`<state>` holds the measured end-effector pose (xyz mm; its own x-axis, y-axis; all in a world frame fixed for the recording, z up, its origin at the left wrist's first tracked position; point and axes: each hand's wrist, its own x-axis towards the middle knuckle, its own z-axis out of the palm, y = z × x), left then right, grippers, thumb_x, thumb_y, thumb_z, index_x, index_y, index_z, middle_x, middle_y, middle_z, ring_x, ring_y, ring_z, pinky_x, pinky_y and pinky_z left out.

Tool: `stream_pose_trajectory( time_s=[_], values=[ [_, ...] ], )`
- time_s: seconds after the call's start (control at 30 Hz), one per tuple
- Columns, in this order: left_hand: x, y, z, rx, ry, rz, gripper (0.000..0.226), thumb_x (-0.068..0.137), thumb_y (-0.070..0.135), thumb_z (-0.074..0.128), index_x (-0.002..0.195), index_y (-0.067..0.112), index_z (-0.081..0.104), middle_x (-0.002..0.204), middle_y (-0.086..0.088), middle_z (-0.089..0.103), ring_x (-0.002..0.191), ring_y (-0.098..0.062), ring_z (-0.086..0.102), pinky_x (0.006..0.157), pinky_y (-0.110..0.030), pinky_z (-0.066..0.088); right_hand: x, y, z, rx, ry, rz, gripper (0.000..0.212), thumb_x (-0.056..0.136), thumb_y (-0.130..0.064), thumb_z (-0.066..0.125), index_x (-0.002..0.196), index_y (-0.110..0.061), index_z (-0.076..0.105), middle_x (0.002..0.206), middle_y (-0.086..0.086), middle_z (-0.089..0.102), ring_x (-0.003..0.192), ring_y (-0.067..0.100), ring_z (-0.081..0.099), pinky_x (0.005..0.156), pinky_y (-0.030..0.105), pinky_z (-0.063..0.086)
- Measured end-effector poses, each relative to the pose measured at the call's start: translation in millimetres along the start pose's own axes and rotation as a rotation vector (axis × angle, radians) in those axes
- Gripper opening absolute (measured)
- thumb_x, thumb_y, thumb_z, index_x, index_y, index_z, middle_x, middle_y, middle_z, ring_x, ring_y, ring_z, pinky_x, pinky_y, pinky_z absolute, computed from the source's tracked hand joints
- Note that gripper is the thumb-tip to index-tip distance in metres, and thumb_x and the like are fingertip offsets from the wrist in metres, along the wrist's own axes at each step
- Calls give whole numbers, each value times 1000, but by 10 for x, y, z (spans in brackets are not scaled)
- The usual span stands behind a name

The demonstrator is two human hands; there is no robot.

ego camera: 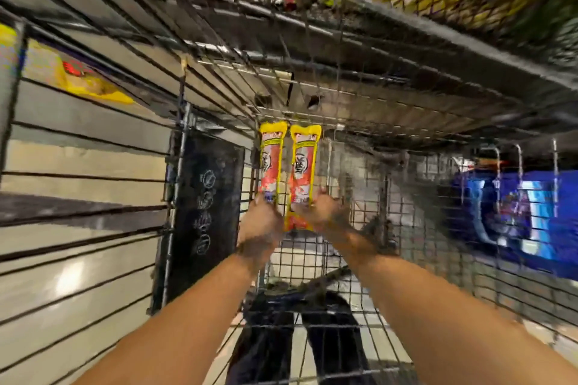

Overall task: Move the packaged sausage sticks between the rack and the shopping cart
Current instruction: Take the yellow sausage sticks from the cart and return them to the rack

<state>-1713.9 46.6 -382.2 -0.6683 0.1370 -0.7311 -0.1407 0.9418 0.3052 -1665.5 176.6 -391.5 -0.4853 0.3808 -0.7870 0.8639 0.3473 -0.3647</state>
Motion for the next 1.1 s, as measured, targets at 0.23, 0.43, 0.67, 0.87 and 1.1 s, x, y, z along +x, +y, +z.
stream_pose_trajectory(
  time_s=[0.23, 0.43, 0.67, 0.87, 1.1],
  values=[
    [85, 20, 15, -45, -46, -136, 38, 92, 29, 58, 118, 3, 54, 115, -15, 66, 104, -30, 65, 78, -33, 50, -125, 156, 87, 64, -29, 15, 56, 77, -60, 57, 119, -21, 55, 97, 0, 65, 92, 22, 62, 76, 28, 47],
    [8, 125, -4, -98, -155, -186, 16, 83, 30, 65, 81, 14, 66, 85, -6, 69, 72, -19, 64, 68, -29, 57, -398, 403, -60, 216, -70, -1, 9, 100, -25, 53, 92, -24, 56, 85, -4, 62, 60, -3, 59, 50, 10, 46],
    [-390, 172, -118, -305, -83, -243, 44, 80, 36, 75, 100, 7, 49, 99, -7, 63, 94, -26, 63, 79, -29, 50, -775, 382, -425, 338, 10, 194, 35, 84, -37, 73, 112, -18, 62, 102, -1, 68, 87, 21, 67, 84, 36, 57],
    [-887, 291, -529, -563, -96, -312, 37, 78, 29, 78, 97, 5, 57, 74, -9, 64, 60, -22, 62, 47, -22, 54, -1320, 551, -747, 624, 43, 296, 57, 59, -57, 82, 101, -23, 62, 98, 7, 72, 86, 23, 71, 84, 44, 58],
    [-2045, 694, -1158, -460, -140, -55, 39, 87, 20, 71, 109, 2, 44, 55, -2, 63, 35, -8, 53, 36, -19, 40, -2712, 755, -1374, 918, 276, 287, 25, 82, -28, 75, 67, -10, 65, 54, 6, 60, 51, 22, 56, 59, 43, 50]
  ],
)
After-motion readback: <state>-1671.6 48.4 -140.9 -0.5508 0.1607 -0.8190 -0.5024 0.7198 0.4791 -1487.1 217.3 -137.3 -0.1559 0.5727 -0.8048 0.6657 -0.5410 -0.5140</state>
